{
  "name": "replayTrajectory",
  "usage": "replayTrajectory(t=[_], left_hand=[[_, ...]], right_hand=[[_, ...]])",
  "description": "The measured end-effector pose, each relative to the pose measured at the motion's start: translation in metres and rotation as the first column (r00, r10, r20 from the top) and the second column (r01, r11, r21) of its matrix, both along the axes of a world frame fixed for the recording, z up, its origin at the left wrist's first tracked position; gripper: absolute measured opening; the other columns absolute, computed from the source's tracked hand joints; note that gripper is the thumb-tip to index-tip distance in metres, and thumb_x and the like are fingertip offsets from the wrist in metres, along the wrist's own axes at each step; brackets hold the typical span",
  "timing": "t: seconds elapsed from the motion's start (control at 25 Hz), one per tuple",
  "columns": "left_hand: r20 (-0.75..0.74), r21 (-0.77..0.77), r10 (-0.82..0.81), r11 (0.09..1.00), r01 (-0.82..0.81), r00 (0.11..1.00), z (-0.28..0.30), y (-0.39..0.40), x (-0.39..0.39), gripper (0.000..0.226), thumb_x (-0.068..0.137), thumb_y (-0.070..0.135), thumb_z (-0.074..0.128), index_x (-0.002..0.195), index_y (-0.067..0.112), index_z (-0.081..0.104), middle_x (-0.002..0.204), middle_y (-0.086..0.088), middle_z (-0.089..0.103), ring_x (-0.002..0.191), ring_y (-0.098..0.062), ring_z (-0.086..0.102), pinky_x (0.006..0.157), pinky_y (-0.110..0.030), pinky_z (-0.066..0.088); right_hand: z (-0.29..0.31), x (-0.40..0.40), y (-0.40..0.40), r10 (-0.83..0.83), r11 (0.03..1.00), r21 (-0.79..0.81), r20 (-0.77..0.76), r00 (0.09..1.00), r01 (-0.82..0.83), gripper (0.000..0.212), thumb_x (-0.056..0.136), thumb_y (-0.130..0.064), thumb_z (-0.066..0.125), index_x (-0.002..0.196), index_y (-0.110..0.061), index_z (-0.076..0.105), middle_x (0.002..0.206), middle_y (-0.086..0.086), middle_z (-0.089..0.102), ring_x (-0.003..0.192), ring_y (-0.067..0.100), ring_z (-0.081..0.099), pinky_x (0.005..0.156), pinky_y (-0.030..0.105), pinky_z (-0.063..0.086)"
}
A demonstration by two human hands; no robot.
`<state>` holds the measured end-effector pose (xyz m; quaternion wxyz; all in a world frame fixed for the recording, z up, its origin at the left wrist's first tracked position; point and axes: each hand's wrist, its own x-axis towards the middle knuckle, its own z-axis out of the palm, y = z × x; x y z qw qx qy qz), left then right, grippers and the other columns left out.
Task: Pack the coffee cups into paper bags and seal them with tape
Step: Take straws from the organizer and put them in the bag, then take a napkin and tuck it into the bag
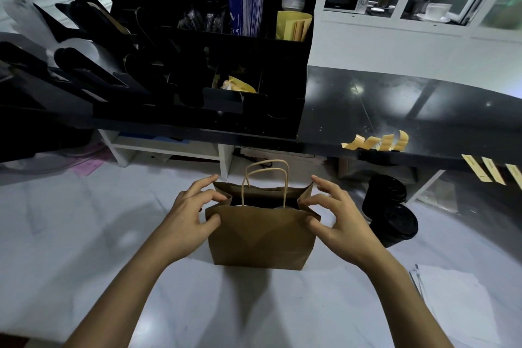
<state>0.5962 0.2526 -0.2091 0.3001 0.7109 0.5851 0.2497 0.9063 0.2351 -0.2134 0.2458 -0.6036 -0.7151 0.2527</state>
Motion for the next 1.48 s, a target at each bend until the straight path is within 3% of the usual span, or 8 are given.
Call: replayTrajectory(t=[0.16, 0.4, 0.52, 0.64, 0.8, 1.0, 1.2, 1.48], left_hand=[[0.003, 0.035, 0.014, 0.999, -0.014, 1.000, -0.001, -0.001, -0.002, 0.025, 0.092, 0.031, 0.067, 0.108, 0.047, 0.058, 0.155, 0.024, 0.025, 0.139, -0.015, 0.035, 0.108, -0.046, 0.043], [0.013, 0.203, 0.042, 0.978, -0.044, 0.999, 0.027, -0.005, 0.007, 0.036, 0.089, 0.033, 0.069, 0.121, 0.042, 0.056, 0.141, 0.029, 0.033, 0.129, -0.014, 0.040, 0.102, -0.042, 0.045], [-0.019, 0.269, 0.013, 0.963, -0.007, 1.000, 0.045, -0.007, 0.022, 0.037, 0.089, 0.032, 0.068, 0.122, 0.044, 0.055, 0.129, 0.039, 0.034, 0.125, -0.013, 0.042, 0.097, -0.038, 0.043], [-0.025, 0.332, -0.037, 0.942, 0.043, 0.999, 0.063, -0.013, 0.039, 0.039, 0.090, 0.032, 0.066, 0.123, 0.046, 0.052, 0.126, 0.042, 0.035, 0.124, -0.007, 0.040, 0.096, -0.034, 0.037], [-0.037, 0.417, -0.160, 0.895, 0.160, 0.986, 0.090, -0.020, 0.063, 0.033, 0.092, 0.038, 0.057, 0.123, 0.047, 0.052, 0.126, 0.036, 0.044, 0.121, 0.006, 0.037, 0.095, -0.017, 0.030], [-0.035, 0.481, -0.318, 0.826, 0.295, 0.947, 0.114, -0.031, 0.107, 0.031, 0.091, 0.039, 0.051, 0.122, 0.040, 0.058, 0.128, 0.027, 0.051, 0.126, 0.000, 0.042, 0.100, -0.008, 0.027], [-0.032, 0.456, -0.513, 0.756, 0.469, 0.858, 0.116, -0.040, 0.155, 0.030, 0.093, 0.041, 0.048, 0.121, 0.038, 0.059, 0.122, 0.024, 0.056, 0.124, -0.011, 0.048, 0.100, -0.012, 0.032], [-0.002, 0.311, -0.692, 0.686, 0.658, 0.722, 0.084, -0.052, 0.216, 0.028, 0.094, 0.045, 0.048, 0.120, 0.043, 0.059, 0.119, 0.028, 0.056, 0.121, -0.001, 0.048, 0.095, -0.006, 0.032]], right_hand=[[0.001, -0.001, -0.002, -0.018, 1.000, 0.020, -0.025, 1.000, 0.018, 0.012, 0.092, -0.046, 0.066, 0.104, -0.047, 0.065, 0.157, -0.028, 0.027, 0.143, 0.003, 0.029, 0.114, 0.045, 0.038], [0.003, 0.015, -0.013, -0.147, 0.985, 0.072, -0.113, 0.983, 0.156, 0.029, 0.088, -0.066, 0.055, 0.104, -0.045, 0.068, 0.149, -0.025, 0.041, 0.136, -0.002, 0.038, 0.105, 0.031, 0.038], [-0.004, 0.033, -0.020, -0.247, 0.956, 0.133, -0.119, 0.962, 0.262, 0.024, 0.093, -0.057, 0.056, 0.101, -0.039, 0.070, 0.127, -0.024, 0.057, 0.122, 0.000, 0.048, 0.101, 0.034, 0.046], [-0.013, 0.056, -0.034, -0.330, 0.922, 0.171, -0.128, 0.935, 0.348, 0.012, 0.096, -0.041, 0.063, 0.098, -0.033, 0.072, 0.110, -0.025, 0.061, 0.108, 0.003, 0.055, 0.089, 0.034, 0.051], [-0.017, 0.084, -0.059, -0.467, 0.849, 0.182, -0.179, 0.866, 0.496, 0.007, 0.095, -0.025, 0.068, 0.090, -0.030, 0.072, 0.097, -0.016, 0.066, 0.092, 0.008, 0.060, 0.080, 0.020, 0.048], [-0.020, 0.116, -0.093, -0.587, 0.772, 0.160, -0.191, 0.786, 0.615, 0.008, 0.095, -0.026, 0.067, 0.090, -0.031, 0.072, 0.095, -0.019, 0.066, 0.097, 0.007, 0.061, 0.080, 0.015, 0.045], [-0.020, 0.145, -0.129, -0.694, 0.677, 0.132, -0.209, 0.689, 0.724, 0.014, 0.095, -0.025, 0.066, 0.085, -0.034, 0.069, 0.094, -0.026, 0.066, 0.095, 0.004, 0.061, 0.079, 0.017, 0.044], [-0.039, 0.180, -0.168, -0.813, 0.550, 0.083, -0.171, 0.556, 0.831, 0.012, 0.093, -0.023, 0.068, 0.087, -0.033, 0.068, 0.092, -0.023, 0.067, 0.095, 0.004, 0.061, 0.082, 0.027, 0.047]])
